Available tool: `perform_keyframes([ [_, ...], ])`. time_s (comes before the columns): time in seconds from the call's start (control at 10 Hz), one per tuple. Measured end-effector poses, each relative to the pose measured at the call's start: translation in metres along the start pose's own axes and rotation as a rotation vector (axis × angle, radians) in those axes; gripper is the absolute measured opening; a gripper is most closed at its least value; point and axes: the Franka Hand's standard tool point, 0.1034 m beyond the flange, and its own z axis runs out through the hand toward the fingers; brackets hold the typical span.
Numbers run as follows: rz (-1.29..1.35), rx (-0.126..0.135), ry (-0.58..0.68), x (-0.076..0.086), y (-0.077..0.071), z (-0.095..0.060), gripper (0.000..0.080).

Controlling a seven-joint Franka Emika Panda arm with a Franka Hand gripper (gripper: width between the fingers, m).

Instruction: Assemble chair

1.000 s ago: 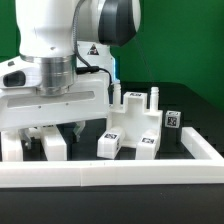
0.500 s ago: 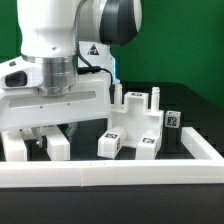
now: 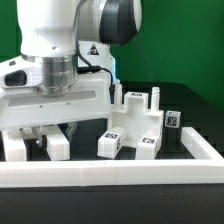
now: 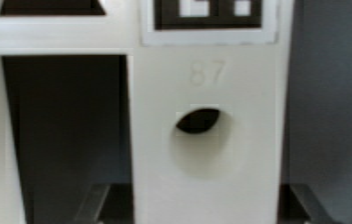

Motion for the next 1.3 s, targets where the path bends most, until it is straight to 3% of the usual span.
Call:
perform_keyframes([
  [0.1, 0.048, 0.003, 0.008, -0.002, -0.004, -0.011, 0.0287],
  [0.3, 0.079, 0.038, -0.006, -0.002, -0.013, -0.038, 0.0288],
  [0.4, 0.089, 0.039, 0.011, 0.002, -0.015, -0.052, 0.0288],
  [0.8, 0.122, 0.041, 0.016, 0.003, -0.015, -0.054, 0.0288],
  [1.0, 0.311, 0.065, -0.009, -0.004, -0.010, -0.056, 0.0288],
  [1.3, 0.560, 0.073, -0.011, -0.002, -0.015, -0.070, 0.0289],
])
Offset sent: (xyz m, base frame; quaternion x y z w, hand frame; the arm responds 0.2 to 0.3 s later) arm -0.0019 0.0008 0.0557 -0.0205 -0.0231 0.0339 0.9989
